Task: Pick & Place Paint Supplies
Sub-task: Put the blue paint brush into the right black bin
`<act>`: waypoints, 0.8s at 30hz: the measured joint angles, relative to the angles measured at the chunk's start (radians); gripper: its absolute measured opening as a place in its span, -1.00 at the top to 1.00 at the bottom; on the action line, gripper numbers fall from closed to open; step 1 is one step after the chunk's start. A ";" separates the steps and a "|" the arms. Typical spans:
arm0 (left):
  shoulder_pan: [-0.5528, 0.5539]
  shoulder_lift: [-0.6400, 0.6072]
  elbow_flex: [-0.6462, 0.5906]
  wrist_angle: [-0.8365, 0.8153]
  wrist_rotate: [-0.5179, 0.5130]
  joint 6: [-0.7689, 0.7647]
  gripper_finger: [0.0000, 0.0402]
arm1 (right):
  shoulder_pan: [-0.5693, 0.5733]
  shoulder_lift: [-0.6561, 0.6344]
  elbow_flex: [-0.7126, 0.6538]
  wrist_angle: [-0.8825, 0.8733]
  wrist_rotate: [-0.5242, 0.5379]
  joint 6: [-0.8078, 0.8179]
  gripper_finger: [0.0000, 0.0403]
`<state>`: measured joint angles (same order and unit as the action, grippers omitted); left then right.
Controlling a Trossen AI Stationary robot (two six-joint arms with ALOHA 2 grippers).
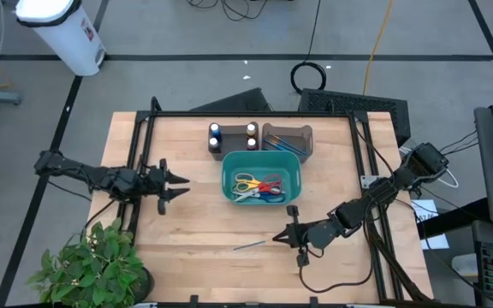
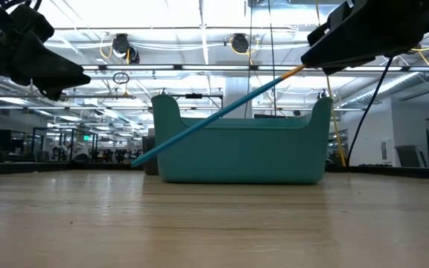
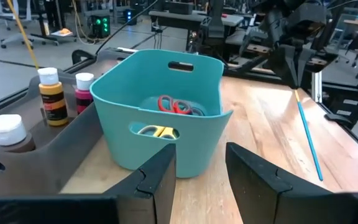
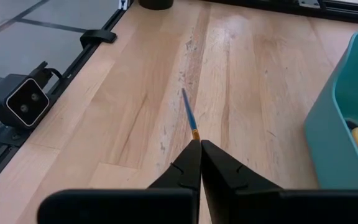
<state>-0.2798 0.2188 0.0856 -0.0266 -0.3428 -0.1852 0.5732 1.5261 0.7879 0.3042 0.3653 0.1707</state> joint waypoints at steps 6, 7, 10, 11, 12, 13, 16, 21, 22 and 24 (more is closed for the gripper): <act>0.000 -0.039 -0.002 -0.032 0.002 0.007 0.27 | 0.000 0.000 0.000 0.005 0.000 0.000 1.00; 0.000 -0.044 -0.010 -0.022 0.002 0.007 0.27 | 0.000 0.000 0.000 0.005 0.000 -0.003 1.00; 0.000 -0.062 -0.053 0.041 0.002 0.016 0.27 | 0.000 0.000 0.000 0.005 0.000 -0.008 1.00; 0.000 -0.064 -0.064 0.069 0.001 0.022 0.27 | 0.000 0.000 0.000 0.006 0.000 -0.008 1.00; 0.001 -0.063 -0.068 0.084 0.005 0.029 0.27 | 0.000 0.000 0.000 0.007 -0.001 -0.007 1.00; 0.001 -0.063 -0.069 0.087 0.005 0.034 0.27 | 0.000 0.000 0.000 0.012 0.000 -0.007 1.00; 0.001 -0.064 -0.069 0.084 0.004 0.033 0.27 | -0.004 0.000 0.000 0.032 -0.001 0.008 1.00; 0.001 -0.053 -0.069 0.081 0.003 0.029 0.27 | -0.024 0.000 0.000 0.095 -0.003 0.010 1.00; 0.001 -0.052 -0.069 0.081 0.003 0.029 0.27 | -0.030 0.000 0.000 0.105 -0.003 0.004 1.00; 0.001 -0.047 -0.069 0.083 0.003 0.029 0.27 | -0.043 0.000 0.000 0.120 -0.003 -0.001 1.00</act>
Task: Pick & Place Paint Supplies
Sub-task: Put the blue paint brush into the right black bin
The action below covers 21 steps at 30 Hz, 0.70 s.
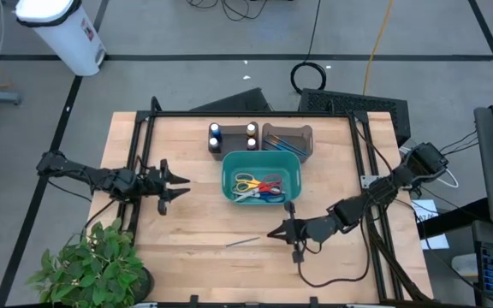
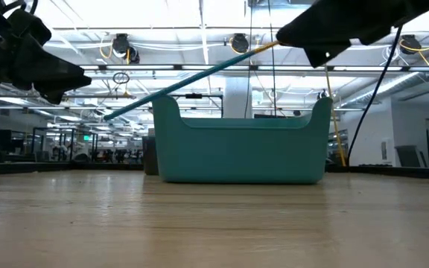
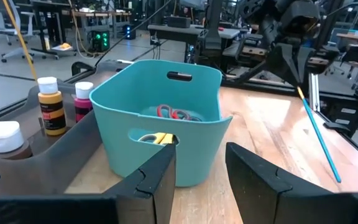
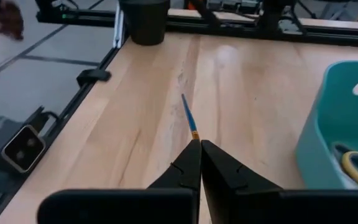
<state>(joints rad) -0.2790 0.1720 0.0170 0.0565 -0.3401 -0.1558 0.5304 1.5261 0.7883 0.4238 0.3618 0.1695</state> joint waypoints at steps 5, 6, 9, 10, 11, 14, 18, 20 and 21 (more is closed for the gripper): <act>0.000 0.000 0.000 0.005 0.000 0.000 0.27 | -0.030 0.000 0.000 0.020 0.000 0.001 1.00; 0.000 0.000 0.000 0.005 0.000 0.000 0.27 | -0.035 0.000 0.000 0.022 0.000 0.002 1.00; 0.000 0.000 0.000 0.005 0.000 0.000 0.27 | -0.051 -0.008 0.000 0.019 0.000 0.009 1.00; 0.000 0.000 0.000 0.005 0.000 -0.001 0.27 | -0.054 -0.015 0.000 0.015 0.000 0.009 1.00; 0.000 0.000 0.000 0.005 0.000 0.000 0.27 | -0.060 -0.024 0.000 0.022 0.000 0.009 1.00; 0.000 0.000 0.000 0.006 0.000 -0.001 0.27 | -0.073 -0.064 0.001 0.014 0.001 0.002 1.00; 0.000 0.000 0.000 0.006 0.000 -0.001 0.27 | -0.087 -0.144 0.001 0.010 0.002 -0.037 1.00; 0.000 0.000 -0.001 0.006 0.000 -0.001 0.27 | -0.094 -0.190 0.001 -0.018 0.002 -0.057 1.00; 0.000 0.000 -0.001 0.006 0.000 -0.001 0.27 | -0.099 -0.210 0.001 -0.025 0.002 -0.067 1.00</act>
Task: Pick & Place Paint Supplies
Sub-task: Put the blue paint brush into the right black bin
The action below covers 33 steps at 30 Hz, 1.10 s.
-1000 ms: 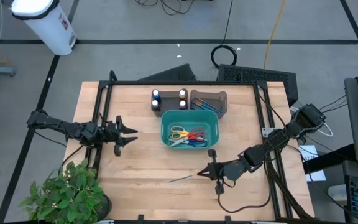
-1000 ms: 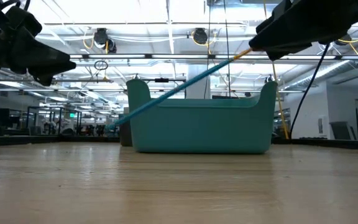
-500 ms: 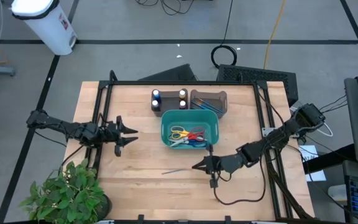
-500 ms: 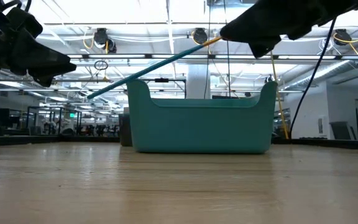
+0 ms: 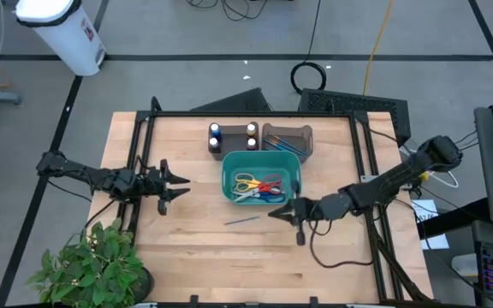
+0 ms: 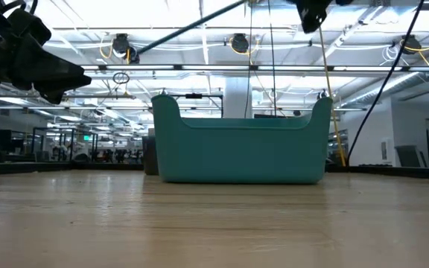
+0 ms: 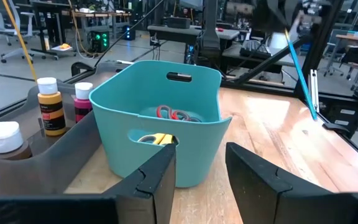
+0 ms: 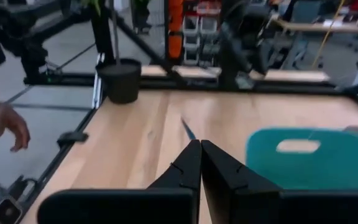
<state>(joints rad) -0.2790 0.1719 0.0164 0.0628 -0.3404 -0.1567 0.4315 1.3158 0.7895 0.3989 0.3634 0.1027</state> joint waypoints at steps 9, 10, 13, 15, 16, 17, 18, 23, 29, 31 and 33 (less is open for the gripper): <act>0.000 0.000 0.000 0.001 0.000 0.000 0.27 | -0.073 -0.186 0.000 -0.109 0.002 -0.056 1.00; 0.000 0.000 0.000 0.001 0.000 0.000 0.27 | -0.083 -0.202 0.000 -0.120 0.002 -0.064 1.00; 0.000 0.000 0.000 0.001 0.000 0.000 0.27 | -0.115 -0.238 0.000 -0.144 0.002 -0.067 1.00; 0.000 0.000 0.000 0.001 0.000 0.000 0.27 | -0.136 -0.257 0.000 -0.151 0.002 -0.071 1.00; 0.000 0.000 0.000 0.001 0.000 0.000 0.27 | -0.148 -0.267 0.000 -0.156 0.002 -0.074 1.00; 0.000 0.000 0.000 0.001 0.000 0.000 0.27 | -0.161 -0.276 0.000 -0.160 0.002 -0.076 1.00; 0.000 0.000 0.000 0.001 0.000 0.000 0.27 | -0.174 -0.283 0.000 -0.163 0.002 -0.079 1.00; 0.000 0.000 0.000 0.001 0.000 0.000 0.27 | -0.243 -0.318 -0.001 -0.190 0.002 -0.082 1.00; 0.000 0.000 0.000 0.002 0.000 0.000 0.27 | -0.332 -0.343 -0.001 -0.230 0.002 -0.079 1.00; 0.000 0.000 0.000 0.002 0.000 0.000 0.27 | -0.362 -0.349 -0.001 -0.240 0.002 -0.070 1.00; 0.000 0.000 0.000 0.002 0.000 0.000 0.27 | -0.390 -0.358 -0.001 -0.265 0.002 -0.065 1.00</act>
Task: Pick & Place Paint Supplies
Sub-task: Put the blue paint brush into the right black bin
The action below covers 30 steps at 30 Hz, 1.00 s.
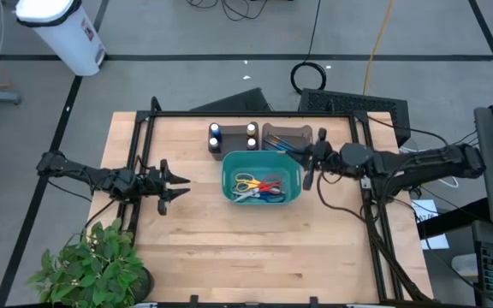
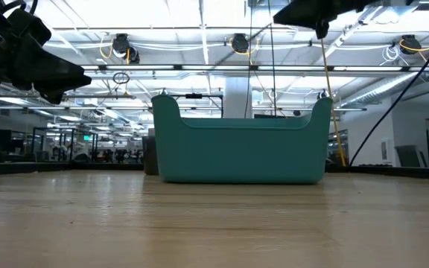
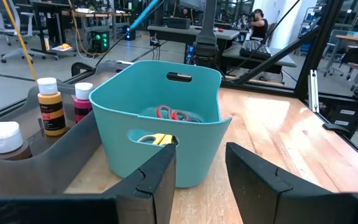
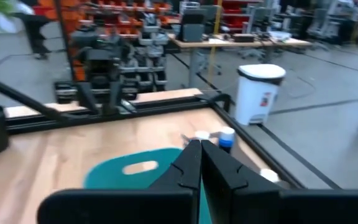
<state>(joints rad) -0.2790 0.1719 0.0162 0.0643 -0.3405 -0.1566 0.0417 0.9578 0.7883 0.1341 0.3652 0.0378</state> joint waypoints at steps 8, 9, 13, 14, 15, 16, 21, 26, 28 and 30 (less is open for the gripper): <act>0.000 0.000 0.000 0.000 0.000 0.000 0.27 | -0.101 -0.034 0.000 -0.053 0.000 0.002 1.00; 0.000 0.000 0.000 0.000 0.000 0.000 0.27 | -0.111 -0.035 0.000 -0.054 0.000 0.002 1.00; 0.000 0.000 0.000 0.000 0.000 0.000 0.27 | -0.150 -0.041 0.000 -0.072 0.000 0.002 1.00; 0.000 0.000 0.000 0.000 0.000 0.000 0.27 | -0.160 -0.041 0.000 -0.079 0.000 0.002 1.00; 0.000 0.000 0.000 0.000 0.000 0.000 0.27 | -0.171 -0.041 0.000 -0.085 0.000 0.002 1.00; 0.000 0.000 0.000 0.000 0.000 0.000 0.27 | -0.183 -0.041 0.000 -0.091 0.000 0.002 1.00; 0.000 0.000 0.000 0.000 0.000 0.000 0.27 | -0.242 -0.041 0.000 -0.147 0.000 0.007 1.00; 0.000 0.000 0.000 0.000 0.000 0.000 0.27 | -0.299 -0.041 0.000 -0.233 0.000 0.029 1.00; 0.000 0.000 0.000 0.000 0.000 0.000 0.27 | -0.320 -0.041 0.000 -0.269 0.000 0.034 1.00; 0.000 0.000 0.000 0.000 0.000 0.000 0.27 | -0.339 -0.041 0.000 -0.307 -0.002 0.052 1.00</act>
<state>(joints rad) -0.2790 0.1719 0.0158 0.0643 -0.3405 -0.1566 -0.2977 0.9169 0.7879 -0.1730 0.3636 0.0894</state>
